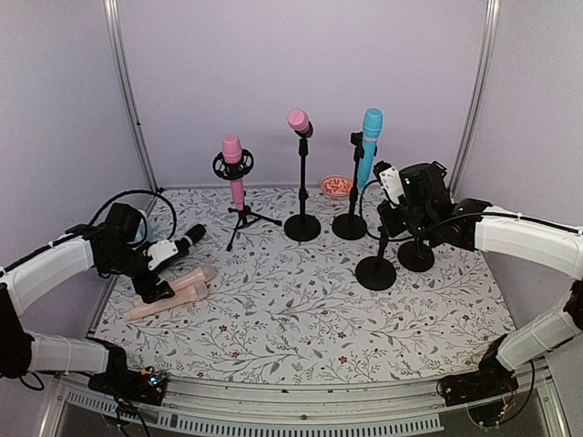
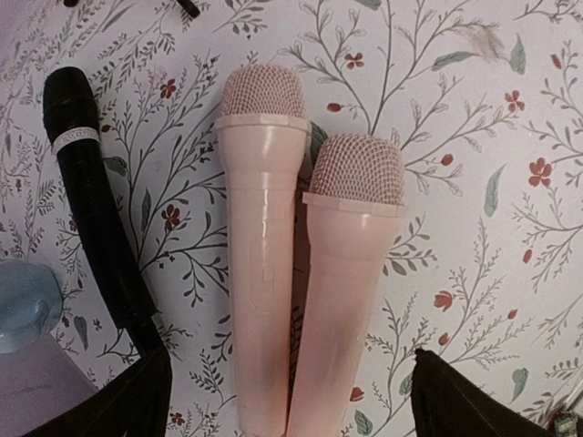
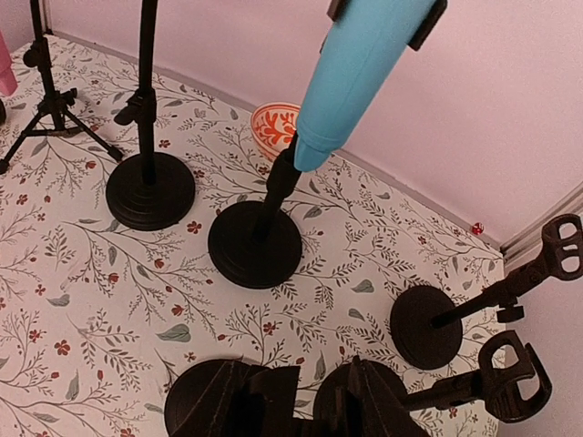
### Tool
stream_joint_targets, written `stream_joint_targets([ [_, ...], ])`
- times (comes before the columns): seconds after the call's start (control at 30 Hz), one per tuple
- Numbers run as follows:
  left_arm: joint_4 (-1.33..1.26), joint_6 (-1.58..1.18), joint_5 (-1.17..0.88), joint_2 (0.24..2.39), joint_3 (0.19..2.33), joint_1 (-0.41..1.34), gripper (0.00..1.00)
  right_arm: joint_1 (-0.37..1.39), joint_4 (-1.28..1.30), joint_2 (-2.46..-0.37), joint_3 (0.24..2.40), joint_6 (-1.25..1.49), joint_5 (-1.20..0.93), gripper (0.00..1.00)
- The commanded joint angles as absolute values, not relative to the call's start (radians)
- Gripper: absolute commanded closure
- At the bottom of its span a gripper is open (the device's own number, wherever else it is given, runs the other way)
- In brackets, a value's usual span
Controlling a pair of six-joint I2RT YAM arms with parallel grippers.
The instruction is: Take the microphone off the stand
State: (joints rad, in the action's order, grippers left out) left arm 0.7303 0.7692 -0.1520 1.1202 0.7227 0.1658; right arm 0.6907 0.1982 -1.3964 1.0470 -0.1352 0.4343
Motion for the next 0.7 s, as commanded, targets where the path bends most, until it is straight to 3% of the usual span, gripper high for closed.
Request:
stream_joint_targets([
  [0.0, 0.73, 0.748, -0.199, 1.137, 0.771, 0.167, 0.07, 0.66, 0.246, -1.349, 1.028, -0.132, 0.457, 0.8],
  [0.67, 0.736, 0.73, -0.222, 1.149, 0.801, 0.169, 0.07, 0.431, 0.358, -1.405, 1.082, -0.173, 0.547, 0.82],
])
